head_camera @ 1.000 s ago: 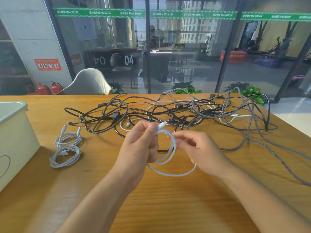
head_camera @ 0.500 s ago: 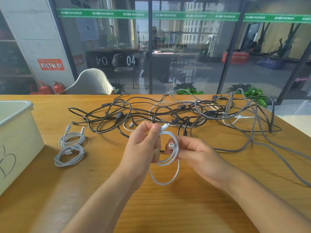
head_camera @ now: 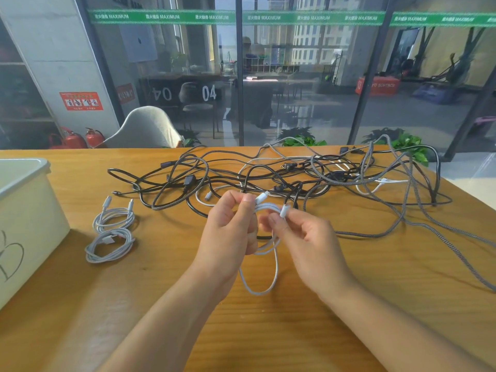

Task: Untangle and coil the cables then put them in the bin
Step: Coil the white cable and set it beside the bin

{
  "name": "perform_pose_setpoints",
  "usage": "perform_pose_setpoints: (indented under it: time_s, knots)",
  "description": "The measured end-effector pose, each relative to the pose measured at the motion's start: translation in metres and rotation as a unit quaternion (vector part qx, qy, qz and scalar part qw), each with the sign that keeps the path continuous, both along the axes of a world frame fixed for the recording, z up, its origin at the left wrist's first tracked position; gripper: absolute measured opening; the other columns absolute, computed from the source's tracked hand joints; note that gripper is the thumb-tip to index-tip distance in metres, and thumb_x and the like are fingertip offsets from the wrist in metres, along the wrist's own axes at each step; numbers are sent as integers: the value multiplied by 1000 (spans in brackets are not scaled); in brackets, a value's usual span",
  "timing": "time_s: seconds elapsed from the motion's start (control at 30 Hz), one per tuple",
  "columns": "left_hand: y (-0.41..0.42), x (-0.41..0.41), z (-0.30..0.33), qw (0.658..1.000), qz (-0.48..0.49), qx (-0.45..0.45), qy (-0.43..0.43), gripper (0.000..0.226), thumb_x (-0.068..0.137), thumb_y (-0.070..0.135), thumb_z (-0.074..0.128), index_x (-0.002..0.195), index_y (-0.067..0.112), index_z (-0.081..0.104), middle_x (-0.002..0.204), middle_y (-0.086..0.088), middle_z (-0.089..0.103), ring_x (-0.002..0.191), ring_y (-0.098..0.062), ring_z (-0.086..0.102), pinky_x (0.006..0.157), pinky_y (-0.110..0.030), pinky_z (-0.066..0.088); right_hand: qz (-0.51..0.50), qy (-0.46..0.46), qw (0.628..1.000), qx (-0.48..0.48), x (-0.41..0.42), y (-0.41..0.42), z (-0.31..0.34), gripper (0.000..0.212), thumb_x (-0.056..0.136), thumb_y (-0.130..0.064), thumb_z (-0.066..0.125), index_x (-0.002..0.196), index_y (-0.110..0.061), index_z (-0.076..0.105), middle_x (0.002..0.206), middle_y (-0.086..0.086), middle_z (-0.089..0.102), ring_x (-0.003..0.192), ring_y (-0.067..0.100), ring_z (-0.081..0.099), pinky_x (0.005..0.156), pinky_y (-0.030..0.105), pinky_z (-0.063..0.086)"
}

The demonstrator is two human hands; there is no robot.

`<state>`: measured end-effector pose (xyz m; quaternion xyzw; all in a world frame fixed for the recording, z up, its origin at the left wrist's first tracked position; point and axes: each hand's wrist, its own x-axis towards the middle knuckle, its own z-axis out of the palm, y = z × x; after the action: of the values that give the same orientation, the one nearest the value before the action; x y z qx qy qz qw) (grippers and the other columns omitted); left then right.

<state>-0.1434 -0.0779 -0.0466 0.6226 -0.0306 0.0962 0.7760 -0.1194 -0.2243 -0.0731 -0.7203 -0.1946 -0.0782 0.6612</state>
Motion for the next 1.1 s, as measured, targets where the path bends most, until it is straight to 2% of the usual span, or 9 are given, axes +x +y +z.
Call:
perform_pose_setpoints:
  time_s: [0.13,0.23,0.3,0.37,0.47,0.57,0.73,0.83,1.1]
  knots:
    - [1,1,-1,1000,14,14,2,25,110,23,47,85,15,48,57,7,32,51,-14,19,47,-26,22,-41,-20,995,83,2,3,5,38,97,-38,55,123,-16,72,107,-4,80,107,11,74,95,22,55]
    - [10,4,-3,999,32,24,22,24,110,23,48,86,16,48,59,6,30,53,-15,18,48,-27,21,-41,48,972,227,11,-12,23,35,106,-35,45,109,-10,69,96,7,80,102,23,77,96,36,59]
    - [15,5,-3,999,36,12,28,25,110,22,47,85,16,48,60,6,28,54,-15,17,48,-27,20,-16,133,937,323,17,-27,34,37,108,-37,41,100,-10,66,69,1,68,76,20,74,86,36,62]
    - [15,5,-2,999,28,-3,31,26,110,21,47,85,17,48,61,6,26,53,-15,16,47,-26,20,-28,193,907,373,23,-41,38,38,109,-41,41,98,-12,64,58,-7,38,51,11,44,58,26,56]
    - [9,3,0,1000,-4,-10,23,24,110,21,47,86,16,47,61,5,25,51,-14,16,47,-26,20,-79,161,947,265,30,-53,40,41,111,-41,39,99,-11,64,61,-6,26,53,11,20,41,22,24]
    - [6,0,2,999,-25,-15,23,22,109,21,48,88,16,45,61,5,23,51,-14,15,46,-24,20,-122,8,993,-2,27,-53,38,42,112,-40,37,99,-16,68,57,-7,31,47,11,25,43,25,21]
    - [6,-4,3,998,-53,-8,20,17,109,21,48,93,14,47,62,3,22,50,-14,15,45,-23,21,-81,-93,944,-306,18,-42,26,31,109,-47,28,113,-33,56,56,-4,43,48,14,39,50,32,29]
    - [5,-5,5,998,-58,-8,12,17,108,22,49,93,13,48,62,3,22,50,-13,16,45,-23,22,-64,-99,933,-340,18,-40,21,19,111,-37,31,104,-30,47,64,2,54,57,18,48,59,36,37]
    - [15,-1,8,999,-35,-27,14,15,108,22,49,97,13,48,61,5,23,48,-11,17,44,-22,21,67,8,966,-248,26,-40,9,19,108,-33,50,98,-38,64,71,-17,48,65,9,43,63,29,41]
